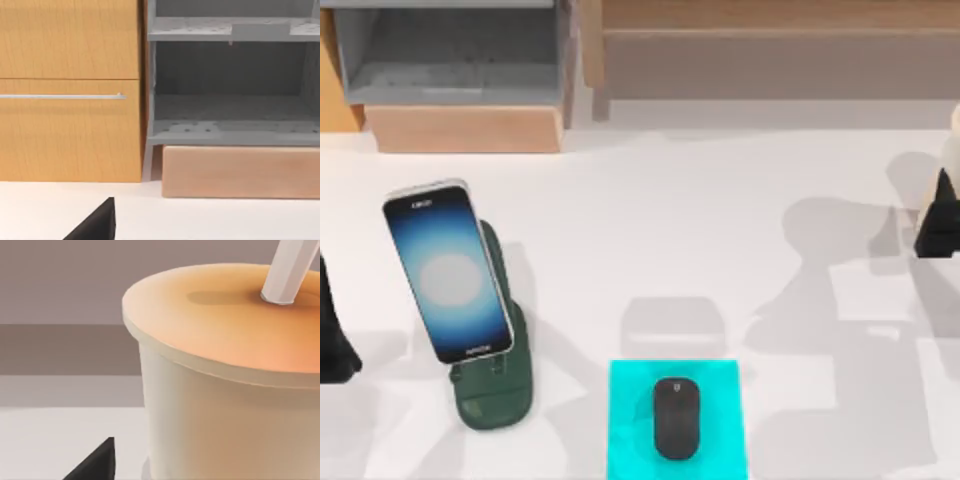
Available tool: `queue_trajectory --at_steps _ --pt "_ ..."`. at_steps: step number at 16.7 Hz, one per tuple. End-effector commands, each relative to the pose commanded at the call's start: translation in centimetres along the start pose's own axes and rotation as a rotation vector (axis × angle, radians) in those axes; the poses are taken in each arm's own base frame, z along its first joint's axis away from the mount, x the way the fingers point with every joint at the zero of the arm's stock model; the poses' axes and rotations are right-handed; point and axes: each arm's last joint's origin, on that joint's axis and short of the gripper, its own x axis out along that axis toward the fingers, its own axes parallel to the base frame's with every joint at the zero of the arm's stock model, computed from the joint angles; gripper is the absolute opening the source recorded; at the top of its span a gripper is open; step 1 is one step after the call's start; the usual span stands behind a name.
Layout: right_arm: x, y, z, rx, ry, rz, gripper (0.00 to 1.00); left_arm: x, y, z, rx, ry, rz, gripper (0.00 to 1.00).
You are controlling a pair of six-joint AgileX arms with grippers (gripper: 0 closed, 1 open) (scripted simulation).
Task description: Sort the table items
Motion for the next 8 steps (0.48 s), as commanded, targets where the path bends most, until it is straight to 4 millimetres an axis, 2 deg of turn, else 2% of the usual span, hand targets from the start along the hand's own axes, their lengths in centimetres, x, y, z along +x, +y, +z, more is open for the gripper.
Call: queue_trajectory --at_steps 8 --pt "0.75 0.02 -0.08 -0.001 -0.014 -0.002 1.00 0.00 0.00 0.00 0.000 0.000 0.000 1.00"
